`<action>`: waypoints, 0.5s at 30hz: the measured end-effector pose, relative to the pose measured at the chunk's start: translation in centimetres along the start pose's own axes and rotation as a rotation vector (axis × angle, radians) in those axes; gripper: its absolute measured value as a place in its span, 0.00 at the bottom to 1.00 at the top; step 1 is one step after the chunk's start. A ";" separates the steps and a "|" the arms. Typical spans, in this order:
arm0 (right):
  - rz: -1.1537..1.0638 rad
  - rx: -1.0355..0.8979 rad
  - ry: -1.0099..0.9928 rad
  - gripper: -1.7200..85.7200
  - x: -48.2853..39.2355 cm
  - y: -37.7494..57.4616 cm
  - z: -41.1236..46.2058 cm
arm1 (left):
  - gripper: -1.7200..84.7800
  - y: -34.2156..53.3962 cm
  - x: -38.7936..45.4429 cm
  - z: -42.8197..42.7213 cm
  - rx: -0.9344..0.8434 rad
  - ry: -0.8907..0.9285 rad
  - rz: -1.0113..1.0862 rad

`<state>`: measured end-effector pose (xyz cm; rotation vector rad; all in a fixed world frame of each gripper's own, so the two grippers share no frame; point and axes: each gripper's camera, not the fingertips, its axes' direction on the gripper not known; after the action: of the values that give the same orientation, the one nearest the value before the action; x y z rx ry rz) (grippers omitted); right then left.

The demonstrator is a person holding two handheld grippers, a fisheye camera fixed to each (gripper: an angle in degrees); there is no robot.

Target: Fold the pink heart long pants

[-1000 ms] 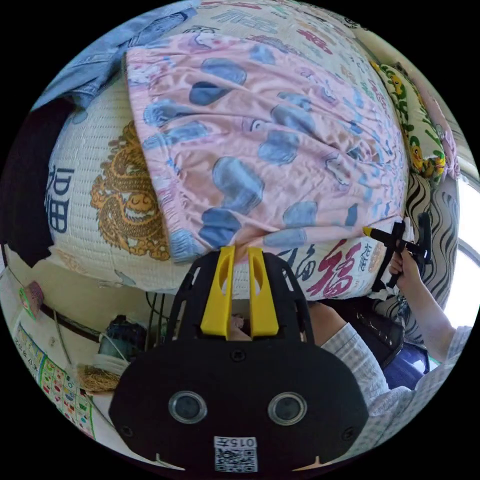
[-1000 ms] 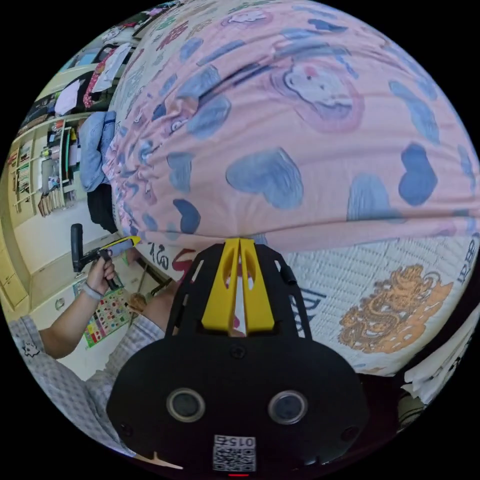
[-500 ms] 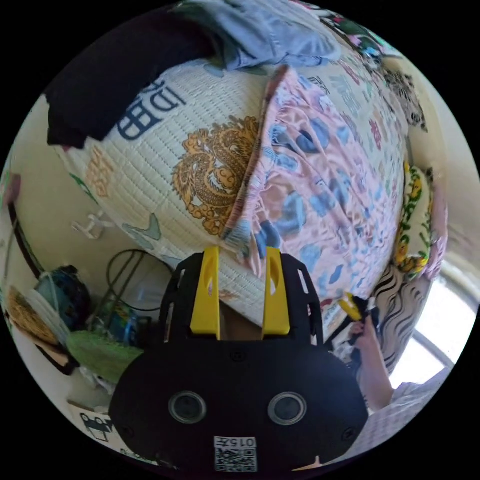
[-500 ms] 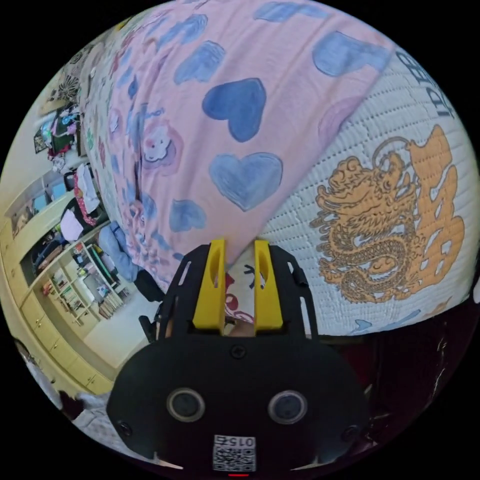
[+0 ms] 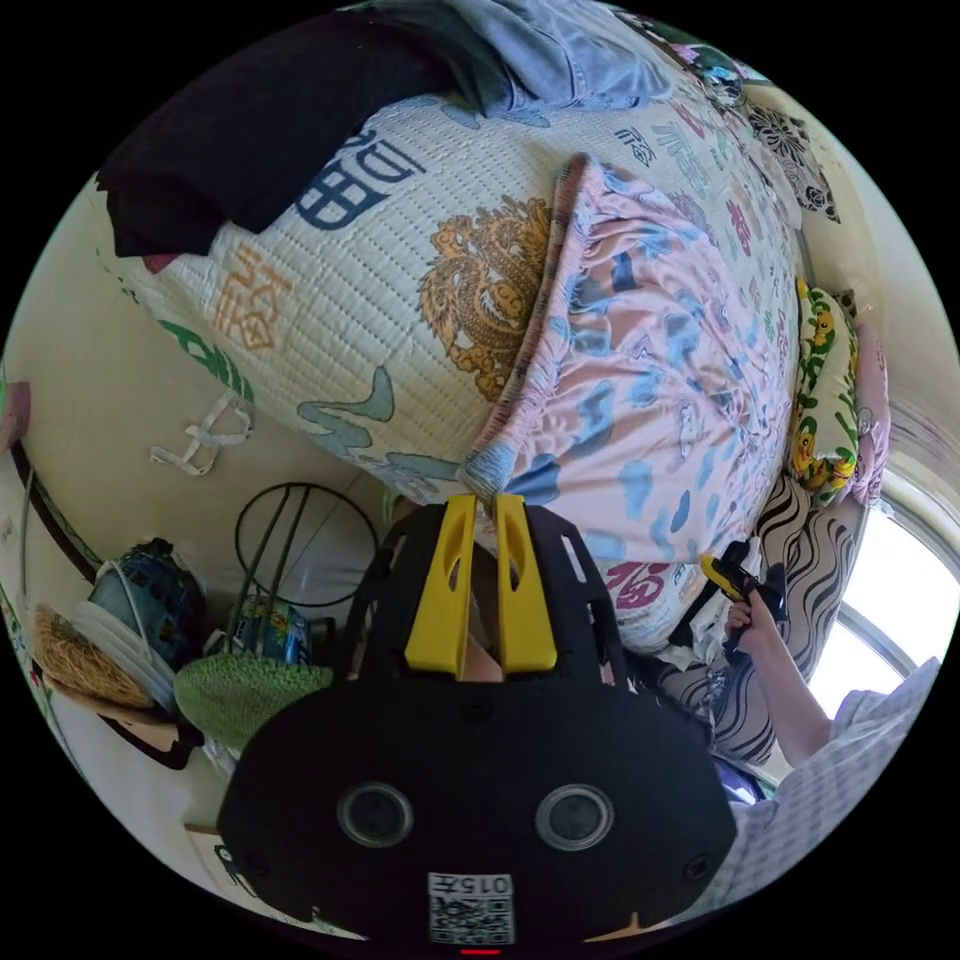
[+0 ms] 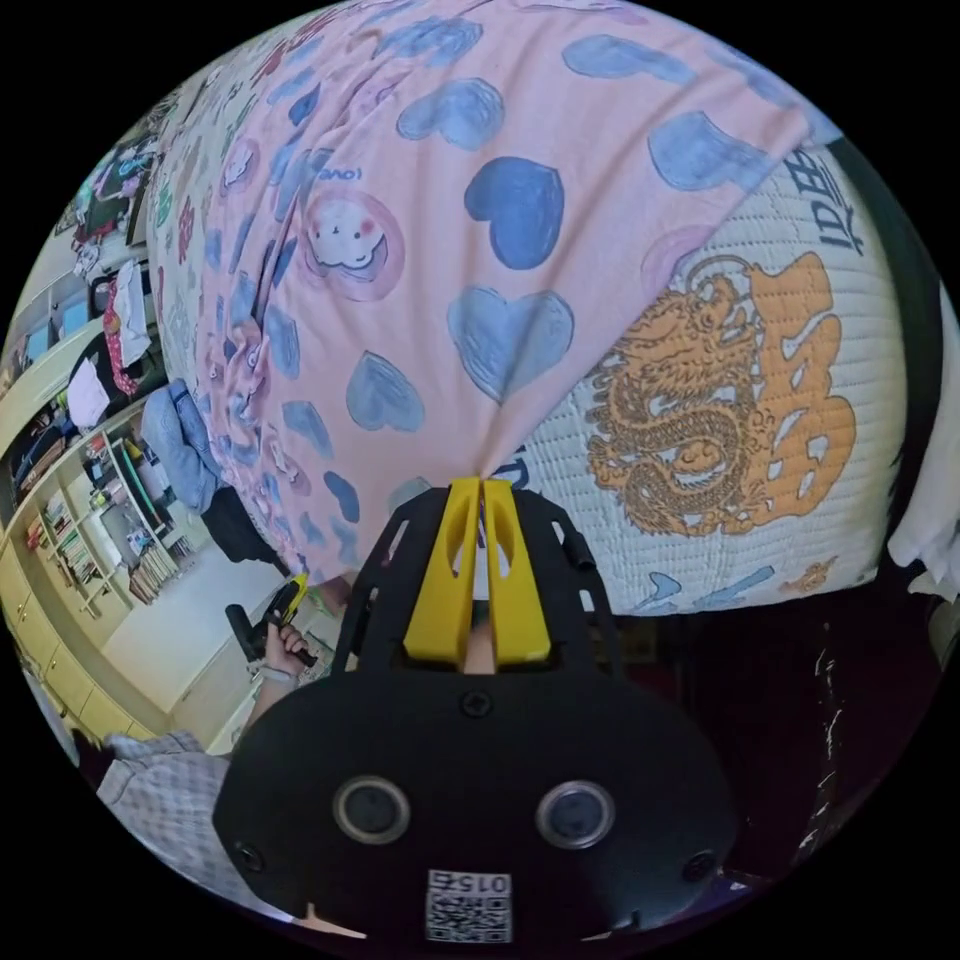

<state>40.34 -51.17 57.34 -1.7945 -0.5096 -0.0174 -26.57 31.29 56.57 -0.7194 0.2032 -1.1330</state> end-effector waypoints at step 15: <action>-0.539 0.113 0.124 0.09 -18.2 -1.3 -6.1 | 0.17 -7.2 2.7 -5.4 0.292 -0.102 0.301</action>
<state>24.98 -62.56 55.39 -1.4910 -0.8718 -0.4600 -33.44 24.98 57.46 -0.4663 0.0540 -0.8143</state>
